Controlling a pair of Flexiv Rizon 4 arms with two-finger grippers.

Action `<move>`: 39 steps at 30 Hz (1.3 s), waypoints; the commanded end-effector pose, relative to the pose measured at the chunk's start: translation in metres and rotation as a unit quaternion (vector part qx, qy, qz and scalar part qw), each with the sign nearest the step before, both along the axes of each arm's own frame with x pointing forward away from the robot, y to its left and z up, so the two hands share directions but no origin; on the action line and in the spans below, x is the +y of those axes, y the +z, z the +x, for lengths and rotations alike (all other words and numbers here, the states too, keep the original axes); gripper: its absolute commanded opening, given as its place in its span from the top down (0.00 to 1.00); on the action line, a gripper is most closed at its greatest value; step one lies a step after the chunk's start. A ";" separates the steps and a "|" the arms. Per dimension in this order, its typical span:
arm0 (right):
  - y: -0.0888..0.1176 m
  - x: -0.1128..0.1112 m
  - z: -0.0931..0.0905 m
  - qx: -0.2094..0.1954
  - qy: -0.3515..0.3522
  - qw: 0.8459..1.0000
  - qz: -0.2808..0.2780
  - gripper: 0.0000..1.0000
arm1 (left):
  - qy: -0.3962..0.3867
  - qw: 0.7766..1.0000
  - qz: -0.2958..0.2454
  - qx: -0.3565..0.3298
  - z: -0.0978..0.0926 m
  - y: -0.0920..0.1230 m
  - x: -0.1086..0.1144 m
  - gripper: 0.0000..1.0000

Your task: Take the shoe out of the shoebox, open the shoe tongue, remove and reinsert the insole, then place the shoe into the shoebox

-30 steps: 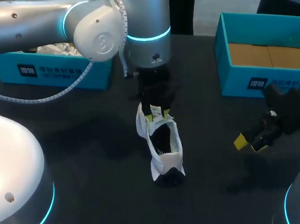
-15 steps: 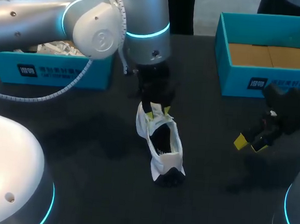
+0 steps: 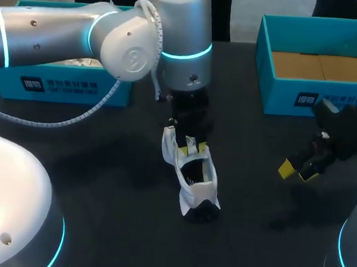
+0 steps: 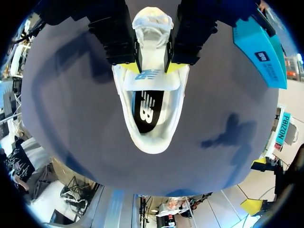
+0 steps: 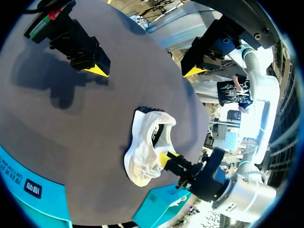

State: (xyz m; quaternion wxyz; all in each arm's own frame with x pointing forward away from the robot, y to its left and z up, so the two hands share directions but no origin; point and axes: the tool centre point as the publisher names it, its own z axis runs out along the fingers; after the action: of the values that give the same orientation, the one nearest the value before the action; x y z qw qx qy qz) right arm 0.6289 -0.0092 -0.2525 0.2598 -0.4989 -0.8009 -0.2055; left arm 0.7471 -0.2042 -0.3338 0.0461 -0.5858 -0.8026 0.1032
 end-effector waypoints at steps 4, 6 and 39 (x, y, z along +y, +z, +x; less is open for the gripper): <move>0.000 0.000 -0.001 0.000 -0.001 1.000 -0.001 0.00 | -0.007 1.000 0.007 0.009 -0.001 -0.011 -0.006 0.69; 0.000 0.000 -0.001 0.000 -0.001 1.000 -0.001 0.00 | -0.008 1.000 0.008 0.009 -0.002 -0.011 -0.007 0.69; 0.000 0.000 -0.001 0.000 -0.001 1.000 -0.001 0.00 | 0.155 0.987 0.023 0.031 -0.047 0.047 0.004 0.00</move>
State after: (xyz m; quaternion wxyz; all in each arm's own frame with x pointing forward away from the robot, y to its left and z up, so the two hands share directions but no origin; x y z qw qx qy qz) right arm 0.6289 -0.0093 -0.2525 0.2598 -0.4989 -0.8009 -0.2055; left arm 0.7008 -0.2007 -0.2861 0.0599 -0.4717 -0.8734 0.1057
